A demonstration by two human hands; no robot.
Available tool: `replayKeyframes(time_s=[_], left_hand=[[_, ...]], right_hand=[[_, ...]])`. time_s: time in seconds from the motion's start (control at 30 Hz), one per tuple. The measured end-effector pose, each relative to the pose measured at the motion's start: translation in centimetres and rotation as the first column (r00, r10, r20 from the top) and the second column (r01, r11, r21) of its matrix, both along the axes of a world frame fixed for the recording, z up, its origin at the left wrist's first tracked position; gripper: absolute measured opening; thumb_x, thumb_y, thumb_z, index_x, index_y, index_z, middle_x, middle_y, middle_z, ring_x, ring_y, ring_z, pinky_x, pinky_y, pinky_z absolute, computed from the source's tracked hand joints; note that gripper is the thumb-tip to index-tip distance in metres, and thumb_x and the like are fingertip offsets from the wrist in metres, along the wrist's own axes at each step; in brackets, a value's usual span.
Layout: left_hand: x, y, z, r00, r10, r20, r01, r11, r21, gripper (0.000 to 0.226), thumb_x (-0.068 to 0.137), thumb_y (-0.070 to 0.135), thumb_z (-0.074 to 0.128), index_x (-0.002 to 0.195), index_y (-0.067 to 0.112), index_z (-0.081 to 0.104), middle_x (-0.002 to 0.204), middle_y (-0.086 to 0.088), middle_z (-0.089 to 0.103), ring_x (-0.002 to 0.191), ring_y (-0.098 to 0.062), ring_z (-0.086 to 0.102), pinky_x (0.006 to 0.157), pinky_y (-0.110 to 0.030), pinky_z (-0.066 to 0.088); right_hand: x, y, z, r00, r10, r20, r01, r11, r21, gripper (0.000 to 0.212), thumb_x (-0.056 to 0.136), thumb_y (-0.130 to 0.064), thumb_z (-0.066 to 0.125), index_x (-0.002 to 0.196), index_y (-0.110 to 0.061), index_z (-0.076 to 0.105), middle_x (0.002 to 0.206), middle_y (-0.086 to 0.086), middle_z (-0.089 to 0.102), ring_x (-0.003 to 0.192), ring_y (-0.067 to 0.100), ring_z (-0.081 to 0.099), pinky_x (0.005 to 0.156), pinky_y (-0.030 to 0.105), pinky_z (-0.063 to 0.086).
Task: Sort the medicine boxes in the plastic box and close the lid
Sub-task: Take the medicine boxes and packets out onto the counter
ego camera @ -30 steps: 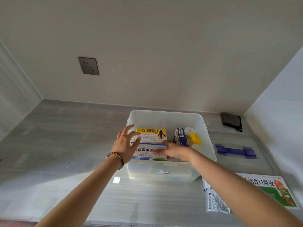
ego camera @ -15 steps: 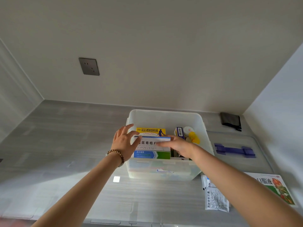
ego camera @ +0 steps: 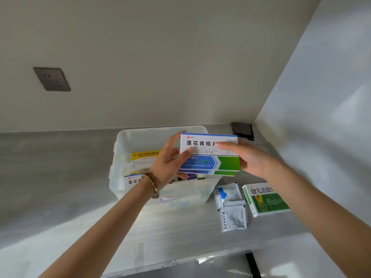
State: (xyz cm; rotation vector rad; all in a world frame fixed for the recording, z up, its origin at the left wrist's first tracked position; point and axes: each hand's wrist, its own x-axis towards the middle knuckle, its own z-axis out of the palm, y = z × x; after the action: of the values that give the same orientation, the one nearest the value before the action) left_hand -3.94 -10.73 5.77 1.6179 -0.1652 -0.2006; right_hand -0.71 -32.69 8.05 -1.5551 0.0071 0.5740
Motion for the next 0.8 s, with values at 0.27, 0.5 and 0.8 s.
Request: replayKeyframes(time_s=[0.27, 0.5, 0.8], left_hand=[[-4.0, -5.9, -5.6, 0.963, -0.167, -0.21, 0.145, 0.983, -0.116, 0.028, 0.087, 0.027, 0.054, 0.106, 0.041, 0.039, 0.104, 0.008, 0.063, 0.08, -0.005, 0.069, 0.053, -0.028, 0.056], [-7.0, -7.1, -13.4, 0.833, -0.149, -0.533, 0.154, 0.987, -0.035, 0.027, 0.089, 0.023, 0.054, 0.11, 0.023, 0.037, 0.114, -0.003, 0.06, 0.092, -0.015, 0.063, 0.069, -0.028, 0.058], [-7.2, -2.4, -19.0, 0.742, 0.089, -0.664, -0.03, 0.995, 0.1, 0.036, 0.084, 0.012, 0.062, 0.113, -0.008, 0.054, 0.115, -0.019, 0.06, 0.096, -0.025, 0.061, 0.082, -0.034, 0.053]], right_hand=[[-7.7, -6.8, -4.8, 0.986, -0.137, -0.091, 0.13, 0.988, -0.08, 0.045, 0.07, -0.036, 0.07, 0.112, -0.022, 0.062, 0.108, 0.003, 0.071, 0.097, 0.012, 0.068, 0.079, 0.024, 0.056], [-11.2, -7.7, -11.6, 0.936, -0.206, -0.285, 0.153, 0.968, -0.199, 0.038, 0.074, -0.02, 0.072, 0.11, -0.011, 0.06, 0.103, 0.008, 0.073, 0.098, 0.024, 0.069, 0.092, 0.037, 0.052], [-9.9, -2.2, -18.6, 0.936, -0.255, -0.241, 0.162, 0.924, -0.347, 0.045, 0.077, -0.023, 0.074, 0.117, -0.01, 0.058, 0.107, 0.004, 0.068, 0.083, 0.008, 0.066, 0.062, 0.014, 0.052]])
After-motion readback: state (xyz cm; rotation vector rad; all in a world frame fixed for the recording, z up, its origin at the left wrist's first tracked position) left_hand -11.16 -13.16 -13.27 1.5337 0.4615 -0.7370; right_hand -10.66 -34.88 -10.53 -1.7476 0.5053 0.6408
